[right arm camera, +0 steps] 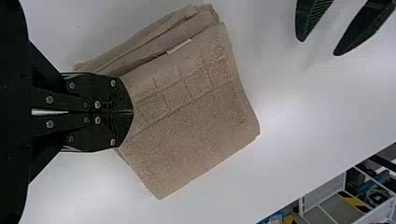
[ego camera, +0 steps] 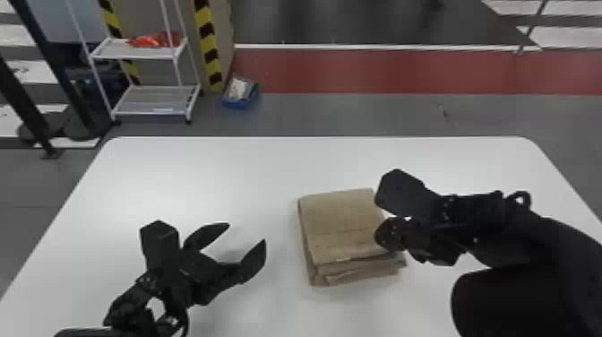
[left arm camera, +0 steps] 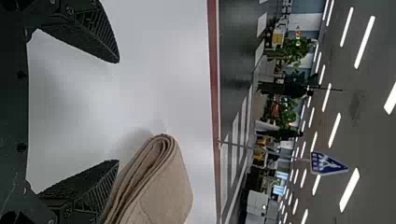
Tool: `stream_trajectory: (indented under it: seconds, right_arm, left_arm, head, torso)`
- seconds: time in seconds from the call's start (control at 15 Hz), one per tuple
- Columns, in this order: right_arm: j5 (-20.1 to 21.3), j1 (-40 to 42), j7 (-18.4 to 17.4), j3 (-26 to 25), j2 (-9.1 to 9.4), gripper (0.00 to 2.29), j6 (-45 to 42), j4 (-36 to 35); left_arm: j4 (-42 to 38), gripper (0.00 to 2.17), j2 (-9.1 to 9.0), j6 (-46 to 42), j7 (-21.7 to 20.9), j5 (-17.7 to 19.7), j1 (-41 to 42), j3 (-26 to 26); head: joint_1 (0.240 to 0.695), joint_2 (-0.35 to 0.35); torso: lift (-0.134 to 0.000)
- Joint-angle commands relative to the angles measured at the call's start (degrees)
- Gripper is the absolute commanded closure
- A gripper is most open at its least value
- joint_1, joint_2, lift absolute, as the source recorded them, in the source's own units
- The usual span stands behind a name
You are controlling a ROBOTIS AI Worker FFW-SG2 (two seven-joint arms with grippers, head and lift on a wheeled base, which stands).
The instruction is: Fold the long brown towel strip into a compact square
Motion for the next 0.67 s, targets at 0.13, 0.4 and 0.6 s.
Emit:
stream_trajectory:
  seconds: [0.13, 0.4, 0.6]
  right_arm:
    - [-8.05, 0.2, -1.23, -4.22, 2.27, 1.69, 8.36, -3.71]
    - [-2.43, -0.5, -0.53, -6.51, 1.39, 1.69, 9.06, -2.31]
    - [-0.67, 0.2, 0.36, -7.3, 0.08, 1.69, 8.54, -0.37]
  left_arm:
    - [-0.08, 0.13, 0.09, -0.11, -0.27, -0.09, 0.0, 0.09]
    - [-0.34, 0.13, 0.18, -0.11, -0.53, -0.09, 0.7, 0.26]
    - [-0.34, 0.13, 0.09, -0.29, -0.62, -0.18, 0.7, 0.26]
  head:
    - [0.695, 0.017]
    - [0.695, -0.013]
    - [0.695, -0.043]
  torso:
    - [-0.125]
    - [-0.125]
    - [-0.125]
